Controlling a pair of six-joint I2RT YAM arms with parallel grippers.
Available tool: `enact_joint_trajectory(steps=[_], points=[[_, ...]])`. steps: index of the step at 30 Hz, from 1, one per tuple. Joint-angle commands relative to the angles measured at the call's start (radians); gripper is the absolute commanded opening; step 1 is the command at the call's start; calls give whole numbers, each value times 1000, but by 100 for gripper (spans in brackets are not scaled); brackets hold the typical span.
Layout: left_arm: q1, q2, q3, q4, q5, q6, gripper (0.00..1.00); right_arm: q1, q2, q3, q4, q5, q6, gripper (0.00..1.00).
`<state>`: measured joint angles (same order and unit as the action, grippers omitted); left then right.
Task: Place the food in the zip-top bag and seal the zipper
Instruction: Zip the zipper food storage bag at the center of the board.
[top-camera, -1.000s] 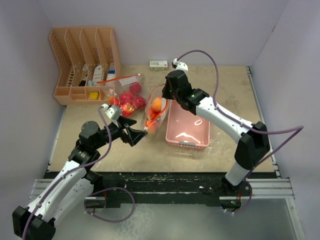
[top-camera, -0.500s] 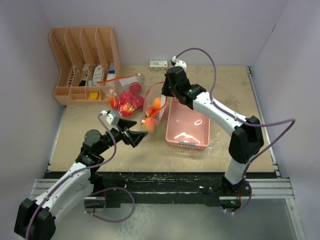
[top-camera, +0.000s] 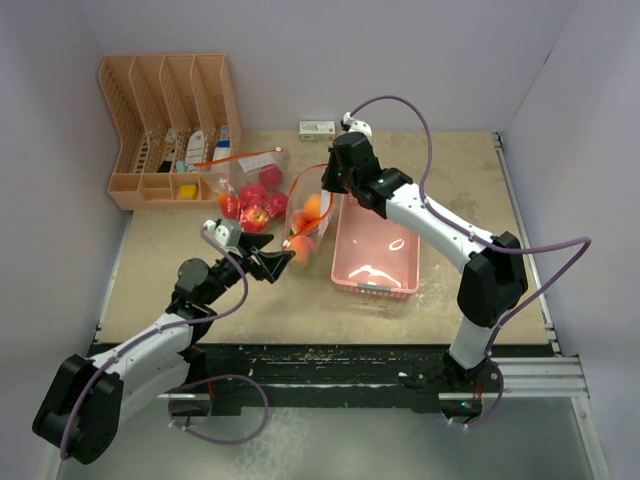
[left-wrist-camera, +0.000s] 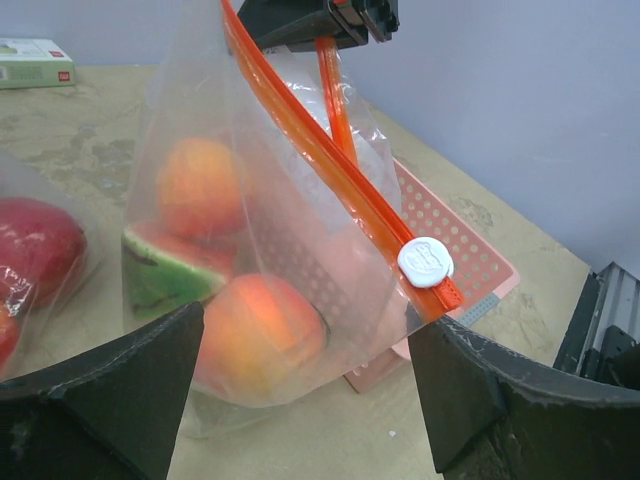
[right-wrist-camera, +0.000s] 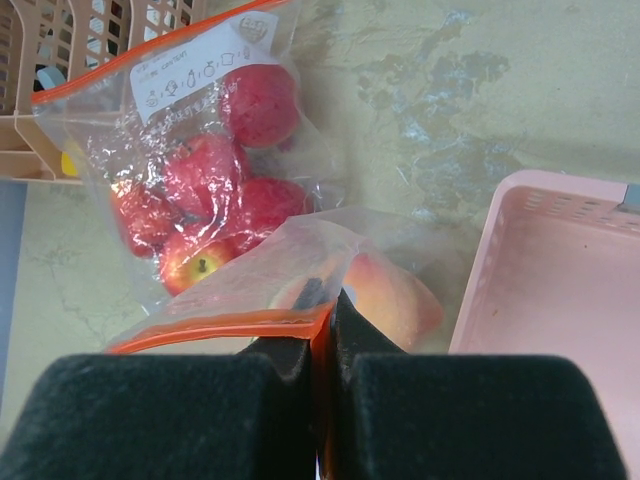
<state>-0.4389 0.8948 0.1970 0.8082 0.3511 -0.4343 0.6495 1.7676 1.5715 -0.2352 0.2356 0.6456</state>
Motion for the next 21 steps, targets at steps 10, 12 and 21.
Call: enact_joint_trajectory(steps=[10, 12, 21], points=[[2, 125, 15, 277, 1, -21, 74, -1, -6, 22, 36, -43, 14, 0], [1, 144, 23, 295, 10, -23, 66, -2, -10, 20, 36, -47, 14, 0], [2, 197, 55, 348, 39, -33, 26, -1, -49, -20, 36, -60, 15, 0]])
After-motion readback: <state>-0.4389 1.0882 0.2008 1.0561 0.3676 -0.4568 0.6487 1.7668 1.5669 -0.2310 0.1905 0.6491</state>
